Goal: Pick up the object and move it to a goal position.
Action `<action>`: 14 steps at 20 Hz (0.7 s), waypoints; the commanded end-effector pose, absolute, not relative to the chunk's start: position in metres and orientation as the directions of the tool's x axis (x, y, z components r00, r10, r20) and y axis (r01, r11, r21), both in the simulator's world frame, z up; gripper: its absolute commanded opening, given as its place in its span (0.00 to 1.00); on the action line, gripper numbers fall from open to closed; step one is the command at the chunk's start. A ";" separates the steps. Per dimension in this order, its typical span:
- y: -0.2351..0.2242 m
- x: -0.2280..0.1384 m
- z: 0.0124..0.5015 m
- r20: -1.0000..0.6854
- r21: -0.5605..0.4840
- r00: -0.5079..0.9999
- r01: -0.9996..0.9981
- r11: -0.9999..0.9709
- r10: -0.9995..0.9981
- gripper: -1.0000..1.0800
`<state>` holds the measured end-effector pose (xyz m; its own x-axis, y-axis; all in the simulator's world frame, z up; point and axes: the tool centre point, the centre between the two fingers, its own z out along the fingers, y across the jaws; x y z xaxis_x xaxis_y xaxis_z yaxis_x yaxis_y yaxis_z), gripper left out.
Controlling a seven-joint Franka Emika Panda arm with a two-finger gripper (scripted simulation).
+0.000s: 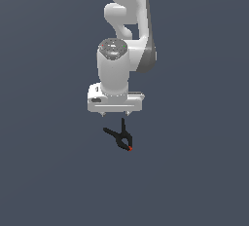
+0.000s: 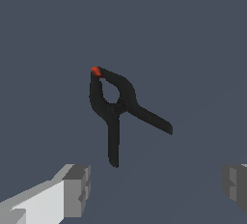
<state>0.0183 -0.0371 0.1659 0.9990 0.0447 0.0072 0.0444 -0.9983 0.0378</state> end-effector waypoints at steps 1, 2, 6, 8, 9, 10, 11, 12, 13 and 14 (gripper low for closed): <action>-0.036 0.021 0.159 0.005 0.037 0.997 0.081 -0.996 0.082 0.96; -0.035 0.022 0.156 0.004 0.037 0.995 0.099 -0.994 0.099 0.96; -0.032 0.028 0.142 -0.001 0.034 0.983 0.184 -0.982 0.184 0.96; -0.030 0.032 0.133 -0.003 0.031 0.972 0.235 -0.972 0.235 0.96; -0.029 0.033 0.128 -0.004 0.029 0.965 0.262 -0.965 0.262 0.96; -0.028 0.035 0.122 -0.005 0.027 0.957 0.289 -0.957 0.289 0.96; -0.027 0.037 0.117 -0.005 0.025 0.949 0.316 -0.948 0.316 0.96; -0.025 0.038 0.113 -0.006 0.023 0.940 0.342 -0.939 0.342 0.96; -0.024 0.040 0.108 -0.006 0.021 0.931 0.366 -0.931 0.366 0.96; -0.023 0.041 0.104 -0.006 0.019 0.922 0.388 -0.922 0.388 0.96</action>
